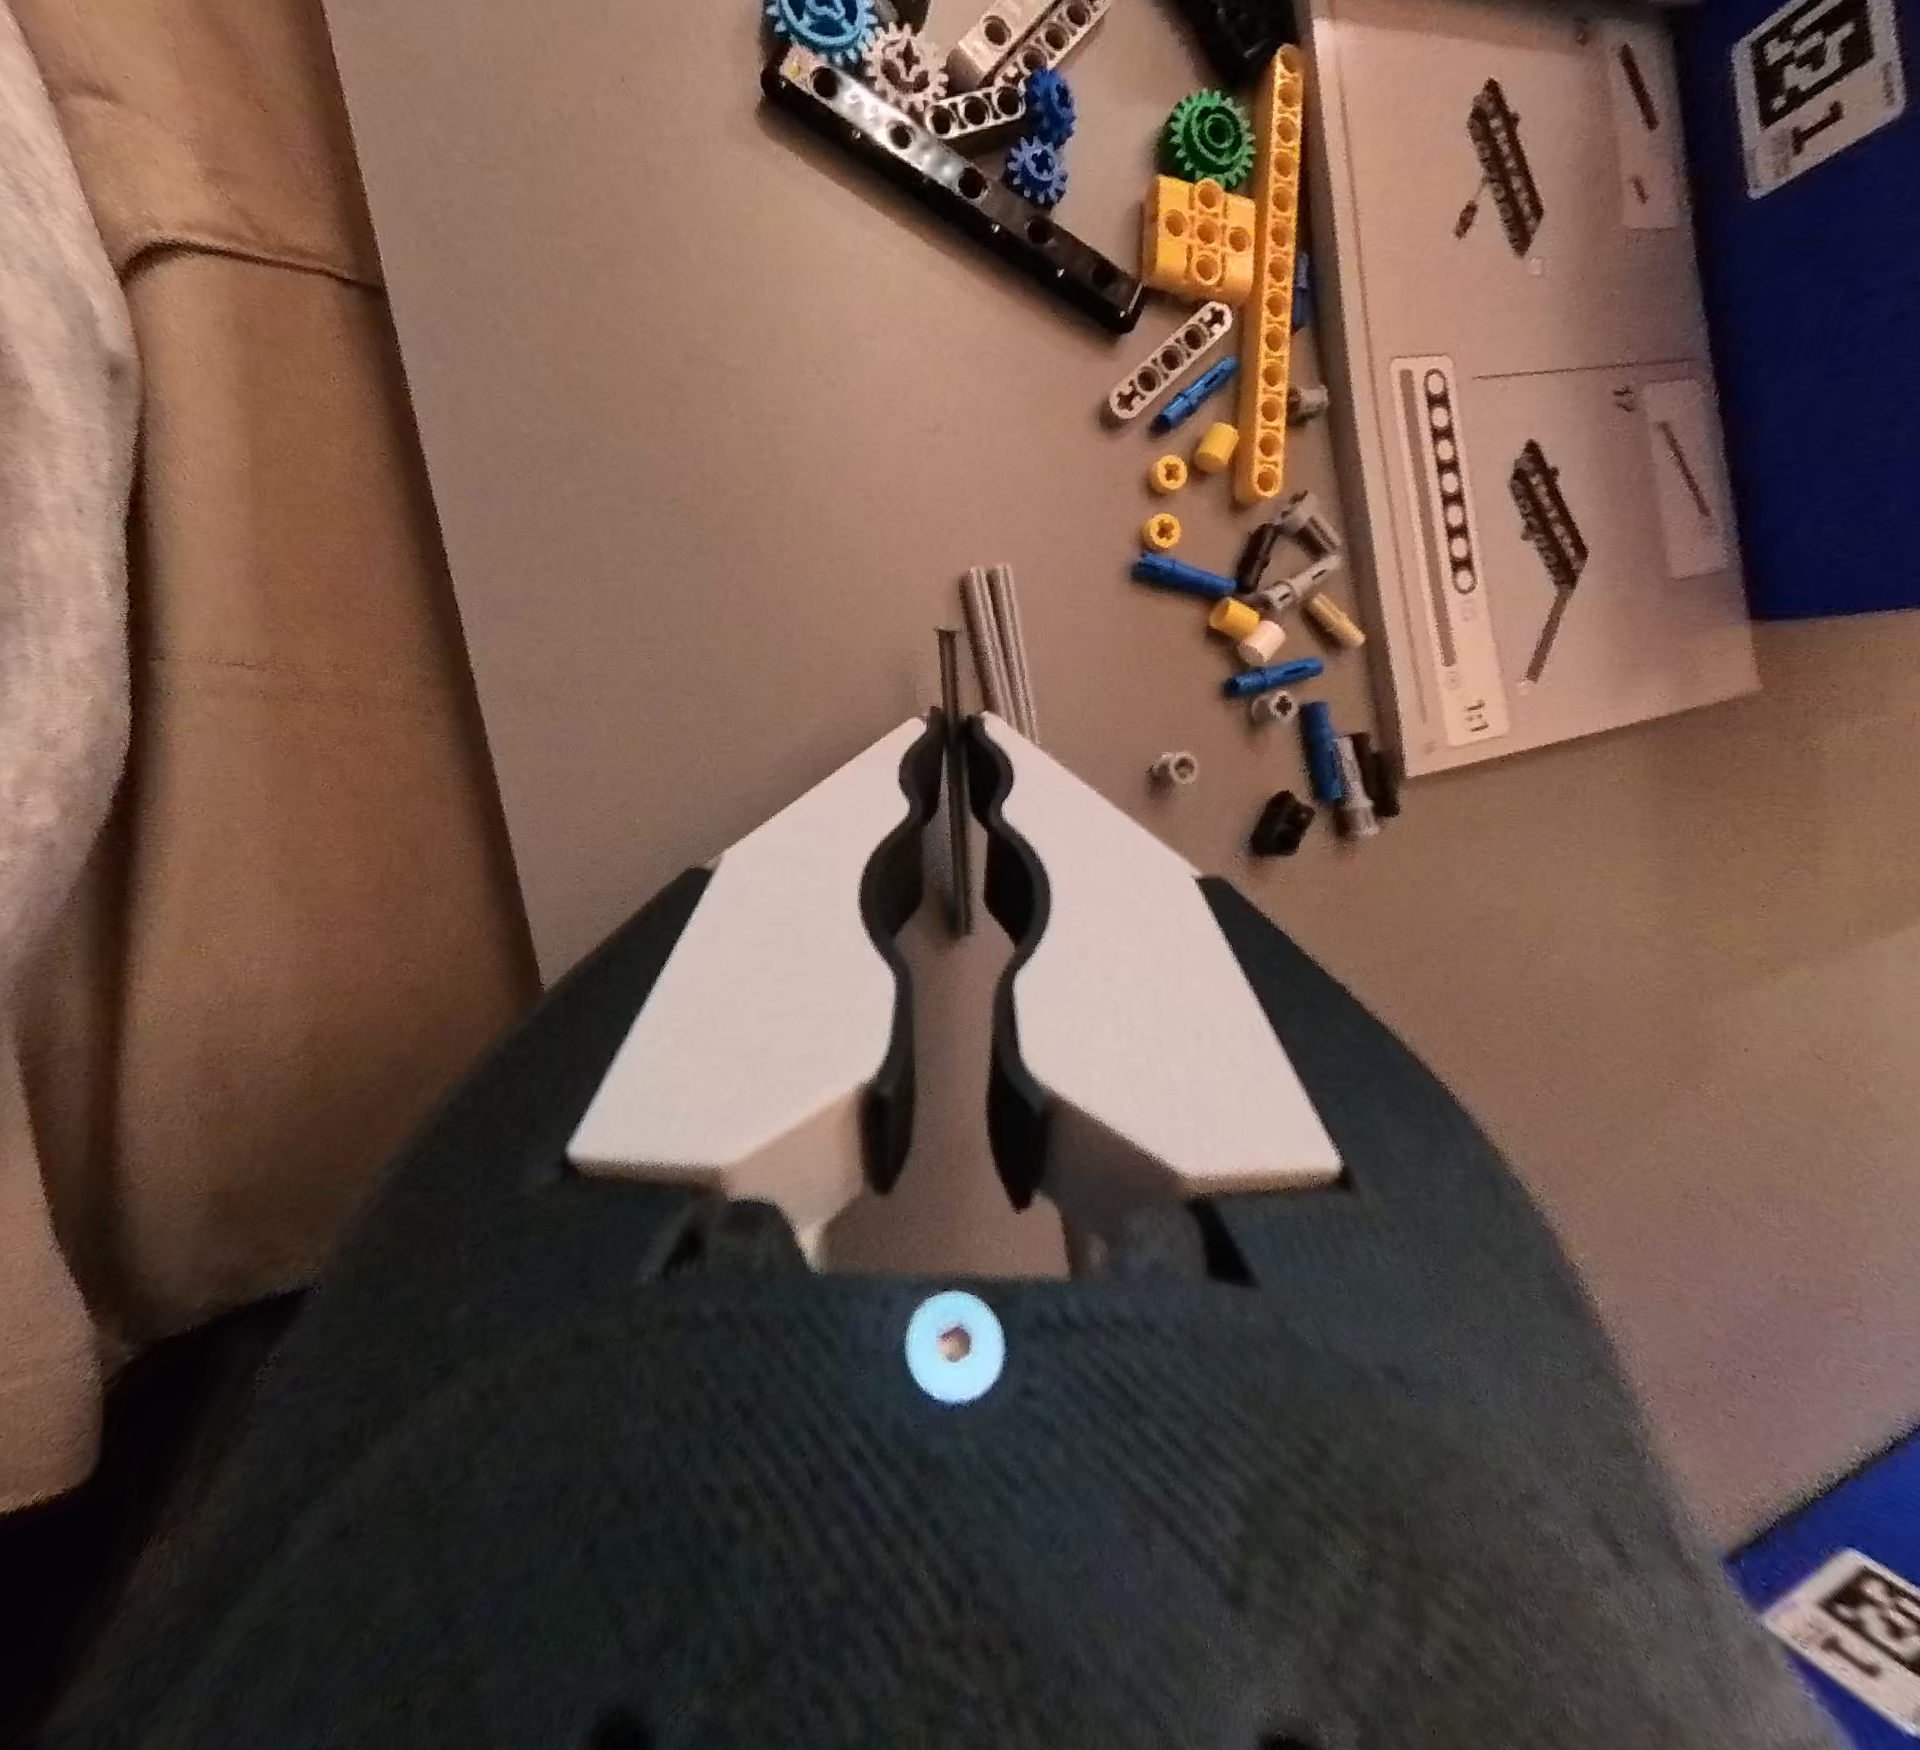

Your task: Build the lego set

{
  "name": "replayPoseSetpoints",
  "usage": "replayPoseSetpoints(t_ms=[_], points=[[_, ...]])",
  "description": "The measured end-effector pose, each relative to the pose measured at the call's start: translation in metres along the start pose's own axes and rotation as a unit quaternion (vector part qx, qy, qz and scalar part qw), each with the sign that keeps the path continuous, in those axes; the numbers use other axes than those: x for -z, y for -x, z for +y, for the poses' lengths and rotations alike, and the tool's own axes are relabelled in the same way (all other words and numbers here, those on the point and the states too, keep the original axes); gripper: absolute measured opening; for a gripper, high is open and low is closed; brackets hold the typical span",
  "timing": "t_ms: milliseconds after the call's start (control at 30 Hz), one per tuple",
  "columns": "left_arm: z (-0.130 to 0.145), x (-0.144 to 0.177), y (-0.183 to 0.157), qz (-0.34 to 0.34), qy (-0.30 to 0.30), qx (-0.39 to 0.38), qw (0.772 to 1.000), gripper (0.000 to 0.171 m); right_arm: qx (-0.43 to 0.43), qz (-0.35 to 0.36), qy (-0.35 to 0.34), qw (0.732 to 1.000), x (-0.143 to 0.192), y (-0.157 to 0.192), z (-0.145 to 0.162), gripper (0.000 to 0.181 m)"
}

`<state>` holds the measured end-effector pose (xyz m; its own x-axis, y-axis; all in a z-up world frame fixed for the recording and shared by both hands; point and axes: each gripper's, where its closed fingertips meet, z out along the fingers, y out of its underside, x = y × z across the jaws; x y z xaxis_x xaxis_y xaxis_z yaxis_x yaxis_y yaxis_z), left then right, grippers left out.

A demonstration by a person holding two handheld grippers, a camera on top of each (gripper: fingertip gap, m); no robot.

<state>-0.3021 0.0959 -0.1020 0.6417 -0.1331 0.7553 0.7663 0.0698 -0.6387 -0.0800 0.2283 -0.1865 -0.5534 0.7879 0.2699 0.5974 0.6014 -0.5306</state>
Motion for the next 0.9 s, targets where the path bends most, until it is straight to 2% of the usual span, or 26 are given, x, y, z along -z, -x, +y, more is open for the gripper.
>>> replayPoseSetpoints(t_ms=[633, 900], points=[[-0.001, 0.001, -0.004, 0.007, -0.003, 0.004, 1.000, 0.006, 0.031, -0.001, 0.001, 1.000, -0.016, 0.000, -0.009, 0.002], [0.000, 0.000, -0.003, 0.006, -0.001, 0.004, 1.000, 0.006, 0.014, 0.010, -0.015, 1.000, -0.013, -0.003, -0.009, 0.005]])
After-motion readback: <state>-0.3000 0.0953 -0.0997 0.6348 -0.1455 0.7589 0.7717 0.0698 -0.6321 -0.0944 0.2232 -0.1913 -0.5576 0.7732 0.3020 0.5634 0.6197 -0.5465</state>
